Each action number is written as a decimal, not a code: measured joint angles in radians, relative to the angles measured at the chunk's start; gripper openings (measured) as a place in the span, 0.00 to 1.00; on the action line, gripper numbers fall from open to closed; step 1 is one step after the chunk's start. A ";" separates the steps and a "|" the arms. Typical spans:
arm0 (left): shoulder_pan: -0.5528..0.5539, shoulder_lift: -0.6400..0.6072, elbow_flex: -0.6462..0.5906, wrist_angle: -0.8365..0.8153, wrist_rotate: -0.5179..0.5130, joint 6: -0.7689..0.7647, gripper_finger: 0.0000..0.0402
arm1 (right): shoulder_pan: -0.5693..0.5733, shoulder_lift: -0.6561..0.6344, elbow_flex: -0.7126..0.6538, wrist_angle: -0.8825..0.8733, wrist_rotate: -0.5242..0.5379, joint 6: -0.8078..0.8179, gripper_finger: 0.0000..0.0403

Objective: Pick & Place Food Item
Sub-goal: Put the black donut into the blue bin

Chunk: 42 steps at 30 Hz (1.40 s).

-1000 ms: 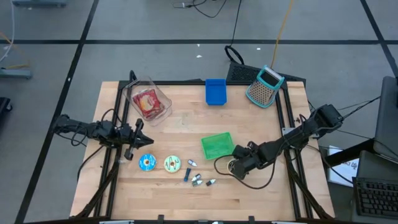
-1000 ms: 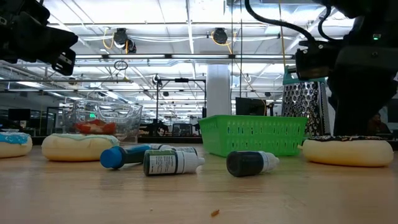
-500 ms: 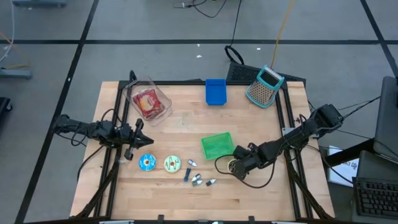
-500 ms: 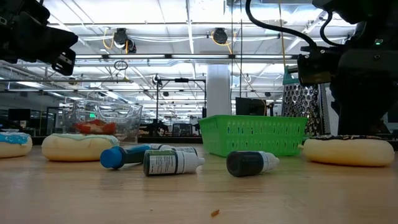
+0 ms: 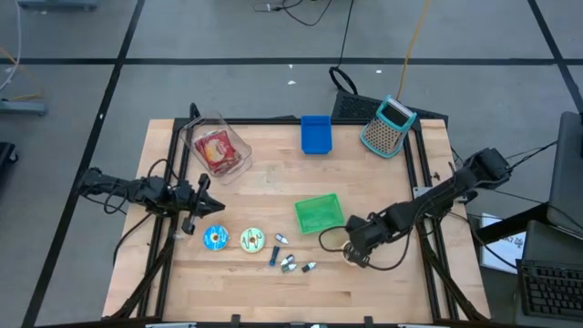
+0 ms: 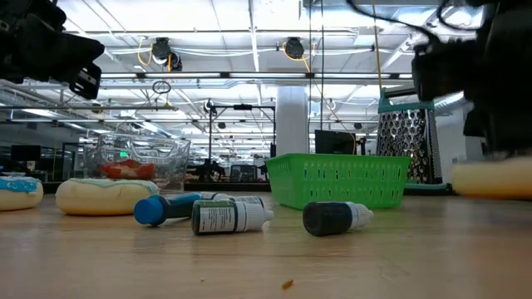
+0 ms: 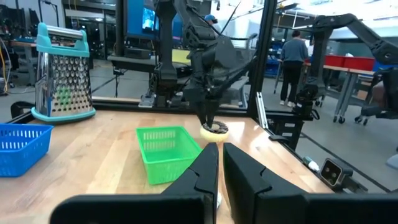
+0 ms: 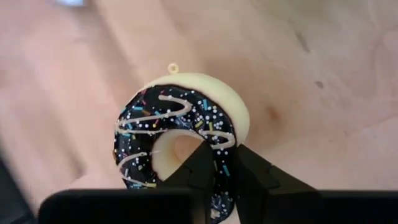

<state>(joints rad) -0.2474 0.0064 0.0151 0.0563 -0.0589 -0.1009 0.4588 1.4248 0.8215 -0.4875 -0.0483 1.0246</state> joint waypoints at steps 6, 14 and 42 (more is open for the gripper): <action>0.000 0.000 0.000 0.000 0.000 0.000 0.06 | 0.000 -0.119 0.000 0.089 0.006 -0.145 0.07; 0.000 0.000 0.000 0.000 0.000 0.000 0.06 | -0.043 -0.214 0.001 0.302 0.165 -0.688 0.07; 0.000 0.000 0.000 -0.001 0.000 0.000 0.06 | -0.811 0.163 0.195 0.746 0.187 -0.907 0.06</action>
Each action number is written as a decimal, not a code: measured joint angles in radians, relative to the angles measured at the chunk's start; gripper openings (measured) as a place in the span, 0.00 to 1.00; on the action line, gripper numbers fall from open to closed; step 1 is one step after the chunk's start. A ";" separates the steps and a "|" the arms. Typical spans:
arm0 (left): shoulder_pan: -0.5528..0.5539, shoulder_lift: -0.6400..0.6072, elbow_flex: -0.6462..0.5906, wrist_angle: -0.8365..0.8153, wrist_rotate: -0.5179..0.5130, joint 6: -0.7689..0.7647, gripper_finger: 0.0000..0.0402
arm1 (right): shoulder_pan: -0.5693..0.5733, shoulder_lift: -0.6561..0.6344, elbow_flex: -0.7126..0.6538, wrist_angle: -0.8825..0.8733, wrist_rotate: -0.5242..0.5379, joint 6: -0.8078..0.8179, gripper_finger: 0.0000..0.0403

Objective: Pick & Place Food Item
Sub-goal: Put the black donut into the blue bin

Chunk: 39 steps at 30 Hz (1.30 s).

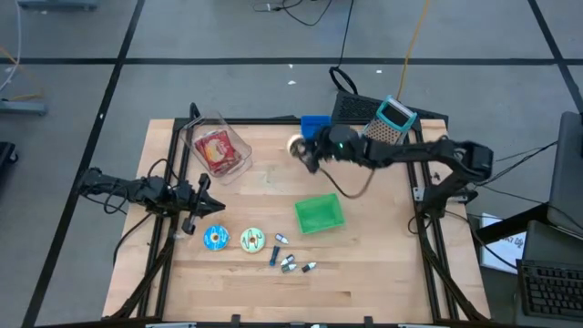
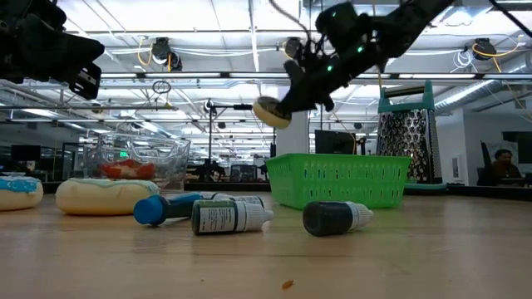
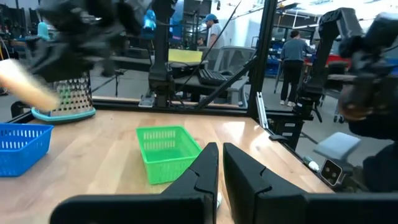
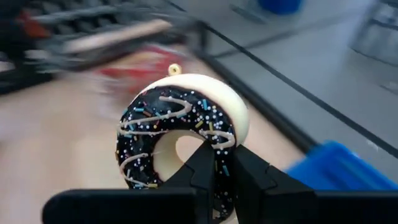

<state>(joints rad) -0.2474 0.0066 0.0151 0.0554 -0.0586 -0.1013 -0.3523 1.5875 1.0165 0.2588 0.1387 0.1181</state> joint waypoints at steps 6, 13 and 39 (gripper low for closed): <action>0.000 0.000 0.000 0.000 0.000 0.000 0.06 | -0.118 0.065 0.015 -0.028 0.023 0.025 0.06; 0.000 0.000 0.000 0.000 0.000 0.000 0.06 | -0.181 0.102 0.014 -0.075 0.018 0.021 0.06; 0.000 0.000 0.000 0.000 0.000 0.000 0.06 | -0.184 0.100 0.007 -0.188 0.045 0.027 0.06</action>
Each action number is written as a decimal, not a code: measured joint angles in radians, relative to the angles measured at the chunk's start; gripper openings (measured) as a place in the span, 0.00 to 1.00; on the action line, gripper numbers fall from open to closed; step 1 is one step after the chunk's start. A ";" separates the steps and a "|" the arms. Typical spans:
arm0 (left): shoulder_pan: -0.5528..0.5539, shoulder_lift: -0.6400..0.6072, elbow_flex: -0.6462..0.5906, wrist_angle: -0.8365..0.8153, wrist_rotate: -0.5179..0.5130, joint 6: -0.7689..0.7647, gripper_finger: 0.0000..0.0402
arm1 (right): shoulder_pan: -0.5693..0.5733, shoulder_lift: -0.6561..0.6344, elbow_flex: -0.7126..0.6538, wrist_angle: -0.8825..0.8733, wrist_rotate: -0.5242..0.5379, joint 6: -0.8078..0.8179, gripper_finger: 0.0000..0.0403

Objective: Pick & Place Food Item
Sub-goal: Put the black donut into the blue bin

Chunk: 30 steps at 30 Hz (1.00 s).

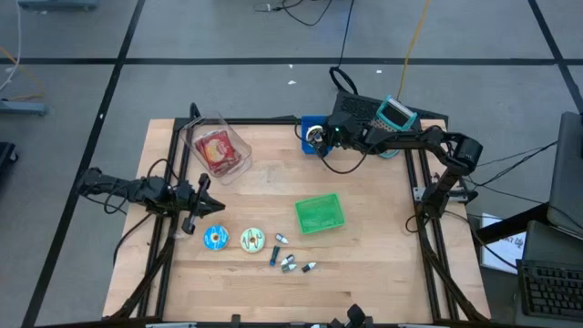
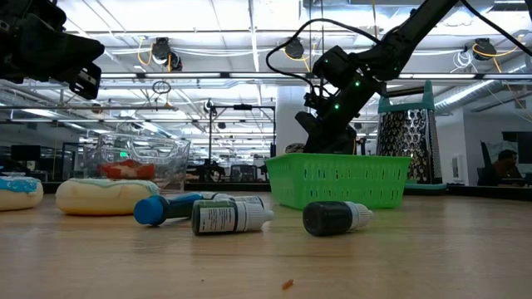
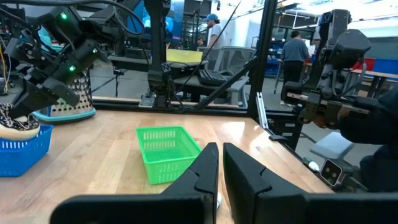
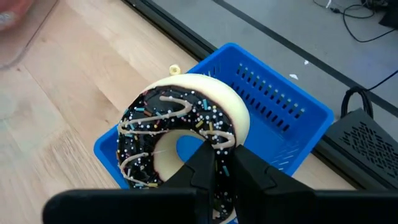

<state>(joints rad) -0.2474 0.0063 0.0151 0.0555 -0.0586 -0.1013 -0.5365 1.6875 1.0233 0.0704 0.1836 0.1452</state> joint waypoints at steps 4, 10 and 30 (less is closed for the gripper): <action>0.000 0.000 0.000 0.000 0.000 0.000 0.06 | 0.001 0.000 0.000 -0.001 -0.001 0.000 0.06; 0.000 0.000 0.000 0.000 0.000 0.000 0.06 | 0.001 0.000 0.000 0.006 0.000 0.000 0.08; 0.000 0.000 0.000 0.000 0.000 0.000 0.06 | 0.001 0.000 0.000 0.008 -0.001 -0.007 0.37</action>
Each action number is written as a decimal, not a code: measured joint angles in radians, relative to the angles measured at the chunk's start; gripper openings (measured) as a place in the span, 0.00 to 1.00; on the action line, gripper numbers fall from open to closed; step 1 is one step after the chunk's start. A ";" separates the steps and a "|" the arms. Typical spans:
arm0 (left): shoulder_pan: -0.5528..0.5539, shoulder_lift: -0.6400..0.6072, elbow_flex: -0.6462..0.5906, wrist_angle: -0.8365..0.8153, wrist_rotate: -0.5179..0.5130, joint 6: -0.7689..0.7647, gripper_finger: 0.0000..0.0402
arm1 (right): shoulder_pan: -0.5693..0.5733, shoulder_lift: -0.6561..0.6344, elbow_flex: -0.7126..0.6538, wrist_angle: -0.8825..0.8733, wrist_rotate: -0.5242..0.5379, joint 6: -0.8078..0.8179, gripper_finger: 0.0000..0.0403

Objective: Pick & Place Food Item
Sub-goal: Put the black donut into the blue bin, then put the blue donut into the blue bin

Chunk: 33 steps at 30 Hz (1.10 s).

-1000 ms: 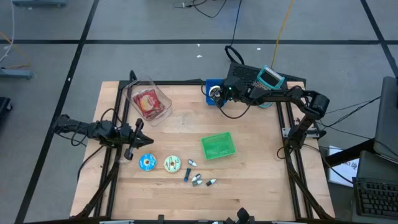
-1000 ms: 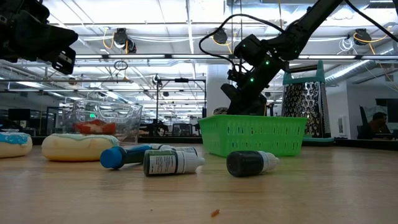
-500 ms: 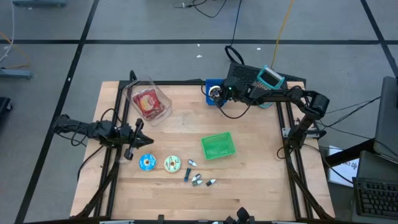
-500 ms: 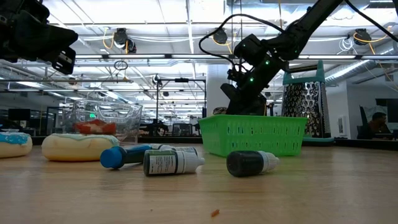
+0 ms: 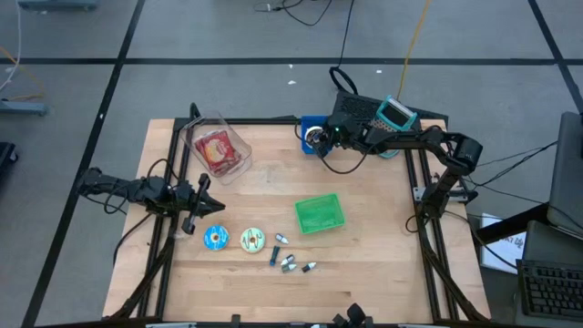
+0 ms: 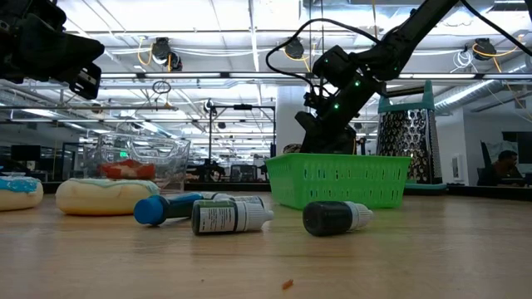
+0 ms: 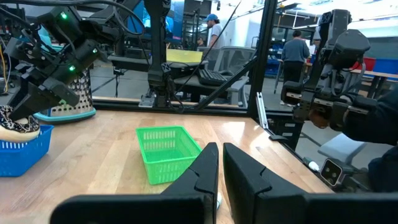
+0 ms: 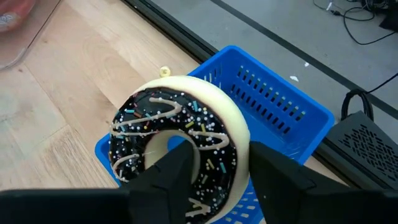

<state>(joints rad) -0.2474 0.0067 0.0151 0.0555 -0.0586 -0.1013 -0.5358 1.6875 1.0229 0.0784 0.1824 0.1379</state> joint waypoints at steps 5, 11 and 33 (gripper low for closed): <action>0.000 0.000 0.000 0.000 0.000 0.000 0.06 | 0.000 0.000 0.000 -0.001 -0.001 0.003 0.41; 0.000 0.000 0.000 0.000 0.000 0.000 0.06 | 0.000 0.000 0.000 -0.001 0.000 0.007 0.45; 0.000 0.000 0.000 0.000 0.000 0.000 0.06 | 0.246 -0.425 -0.001 -0.191 -0.236 -0.038 0.46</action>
<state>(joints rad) -0.2474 0.0063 0.0154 0.0559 -0.0586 -0.1013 -0.2894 1.2625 1.0218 -0.1128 -0.0540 0.0994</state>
